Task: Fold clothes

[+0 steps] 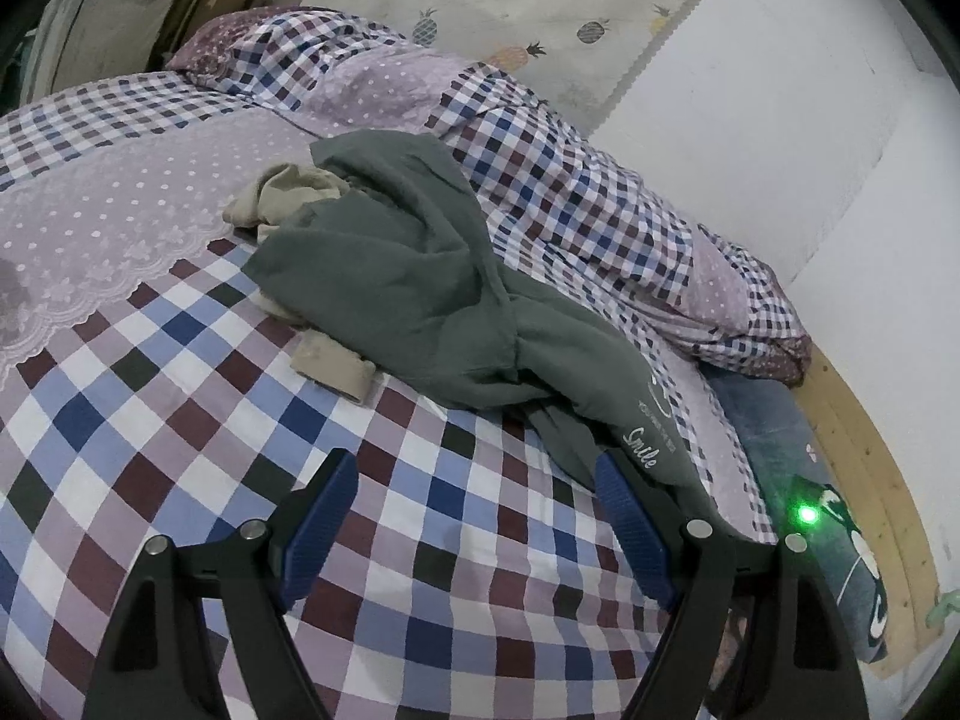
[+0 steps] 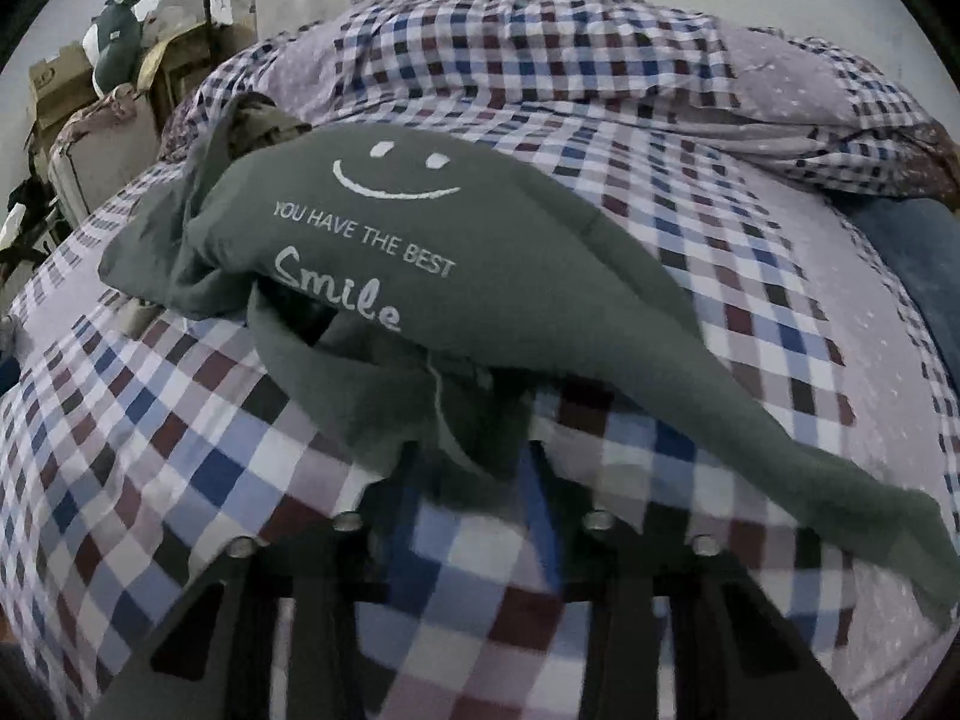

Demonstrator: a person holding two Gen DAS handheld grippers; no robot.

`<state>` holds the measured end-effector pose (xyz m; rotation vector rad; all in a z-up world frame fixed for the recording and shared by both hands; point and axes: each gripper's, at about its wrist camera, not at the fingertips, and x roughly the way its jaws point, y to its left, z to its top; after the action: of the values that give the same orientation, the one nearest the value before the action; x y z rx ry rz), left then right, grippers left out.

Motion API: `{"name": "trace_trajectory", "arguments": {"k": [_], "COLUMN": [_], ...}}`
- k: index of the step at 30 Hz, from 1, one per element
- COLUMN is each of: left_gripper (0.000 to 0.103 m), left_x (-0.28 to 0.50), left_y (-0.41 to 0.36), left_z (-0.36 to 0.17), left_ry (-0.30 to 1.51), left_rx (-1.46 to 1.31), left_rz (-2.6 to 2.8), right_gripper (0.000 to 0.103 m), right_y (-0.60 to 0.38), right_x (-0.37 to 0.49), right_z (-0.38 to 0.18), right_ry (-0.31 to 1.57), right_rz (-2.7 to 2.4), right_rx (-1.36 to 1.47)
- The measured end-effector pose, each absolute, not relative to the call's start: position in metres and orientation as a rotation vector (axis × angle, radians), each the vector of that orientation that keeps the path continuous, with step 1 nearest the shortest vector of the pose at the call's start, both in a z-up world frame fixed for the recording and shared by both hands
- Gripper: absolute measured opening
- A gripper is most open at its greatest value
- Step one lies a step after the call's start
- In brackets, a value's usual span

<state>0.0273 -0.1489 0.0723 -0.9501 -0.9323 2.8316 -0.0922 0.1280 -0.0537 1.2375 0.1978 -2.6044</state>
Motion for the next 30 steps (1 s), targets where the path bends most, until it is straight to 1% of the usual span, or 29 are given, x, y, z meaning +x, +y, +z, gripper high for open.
{"name": "trace_trajectory", "arguments": {"k": [1,2,3,4,7,15,17,23,25,27,30], "left_gripper": [0.084,0.084,0.084,0.084,0.084,0.084,0.084,0.084,0.084,0.084,0.084], "left_x": [0.027,0.027,0.027,0.027,0.026,0.029,0.031,0.037,0.038,0.038,0.039], "left_y": [-0.15,-0.151,-0.152,-0.153,-0.155,-0.161,-0.164,-0.172,-0.174,-0.175,-0.176], "left_z": [0.072,0.072,0.071,0.071,0.069,0.069,0.071,0.077,0.078,0.079,0.079], "left_ry": [-0.935,-0.941,-0.948,-0.954,-0.983,-1.032,-1.044,-1.073,-1.083,-1.086,-1.08], "left_rx": [-0.95,-0.95,-0.949,-0.949,-0.953,-0.939,-0.921,-0.858,-0.846,-0.847,-0.842], "left_rz": [2.831,2.828,2.825,2.821,2.802,2.8,2.807,2.82,2.822,2.821,2.83], "right_gripper": [0.017,0.012,0.004,0.002,0.0,0.0,0.0,0.0,0.0,0.0,0.0], "right_y": [0.125,0.122,0.118,0.115,0.114,0.136,0.139,0.136,0.156,0.175,0.194], "right_x": [-0.095,-0.097,-0.098,-0.099,-0.076,0.039,0.071,0.158,0.181,0.194,0.198], "right_z": [-0.057,-0.06,-0.063,-0.065,-0.047,0.053,0.075,0.138,0.151,0.149,0.124], "right_ry": [0.222,0.247,0.277,0.302,0.28,0.109,0.045,-0.049,-0.125,-0.193,-0.293], "right_rz": [-2.602,-2.599,-2.596,-2.596,-2.641,-2.704,-2.711,-2.758,-2.826,-2.88,-2.836], "right_rx": [1.246,1.255,1.268,1.276,1.19,0.835,0.774,0.576,0.53,0.552,0.701]}}
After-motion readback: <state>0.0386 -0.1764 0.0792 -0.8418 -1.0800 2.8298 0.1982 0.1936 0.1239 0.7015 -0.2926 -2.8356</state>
